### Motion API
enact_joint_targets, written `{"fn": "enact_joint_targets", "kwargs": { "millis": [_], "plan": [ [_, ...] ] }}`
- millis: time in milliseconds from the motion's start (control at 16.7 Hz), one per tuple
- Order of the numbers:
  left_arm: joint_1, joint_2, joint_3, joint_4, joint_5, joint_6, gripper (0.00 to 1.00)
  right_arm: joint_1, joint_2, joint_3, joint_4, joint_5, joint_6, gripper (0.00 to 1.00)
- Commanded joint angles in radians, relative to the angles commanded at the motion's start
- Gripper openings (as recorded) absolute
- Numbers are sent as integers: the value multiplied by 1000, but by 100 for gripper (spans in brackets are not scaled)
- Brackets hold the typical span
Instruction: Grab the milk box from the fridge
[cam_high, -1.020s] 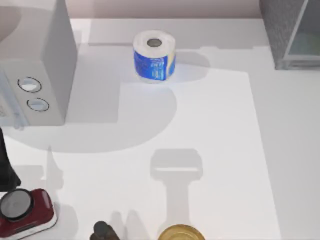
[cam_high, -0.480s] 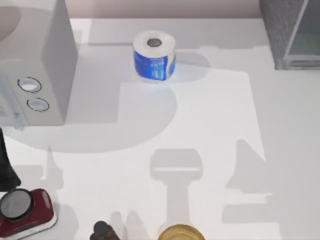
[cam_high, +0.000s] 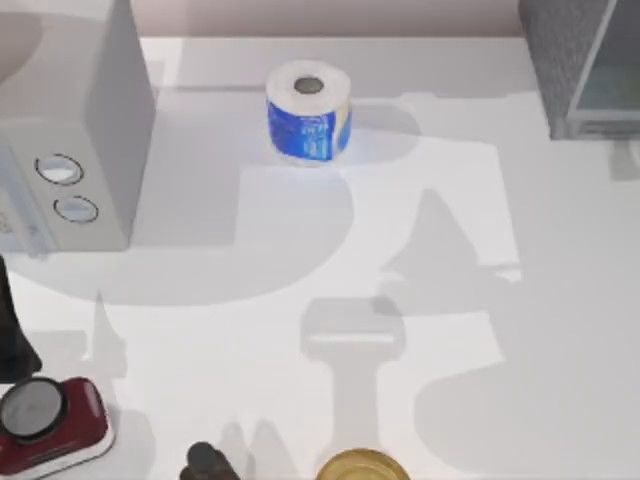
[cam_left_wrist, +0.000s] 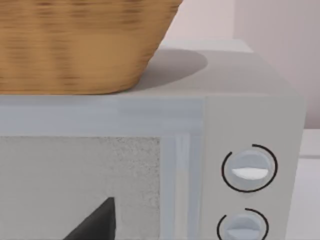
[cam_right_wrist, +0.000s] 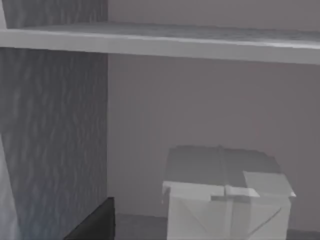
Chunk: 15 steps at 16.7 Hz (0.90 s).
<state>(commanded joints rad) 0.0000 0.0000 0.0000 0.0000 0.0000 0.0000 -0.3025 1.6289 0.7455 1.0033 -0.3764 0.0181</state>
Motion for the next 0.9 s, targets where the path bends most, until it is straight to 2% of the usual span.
{"fn": "enact_joint_targets", "kwargs": {
  "millis": [240, 420, 600, 900],
  "plan": [
    [0, 0, 0, 0, 0, 0, 100, 72, 136, 168, -273, 97, -17, 100],
    [0, 0, 0, 0, 0, 0, 100, 98, 229, 265, -398, 171, -40, 100],
    [0, 0, 0, 0, 0, 0, 100, 107, 286, 323, -455, 213, -56, 100],
    [0, 0, 0, 0, 0, 0, 100, 102, 287, 322, -457, 214, -56, 100]
  ]
}}
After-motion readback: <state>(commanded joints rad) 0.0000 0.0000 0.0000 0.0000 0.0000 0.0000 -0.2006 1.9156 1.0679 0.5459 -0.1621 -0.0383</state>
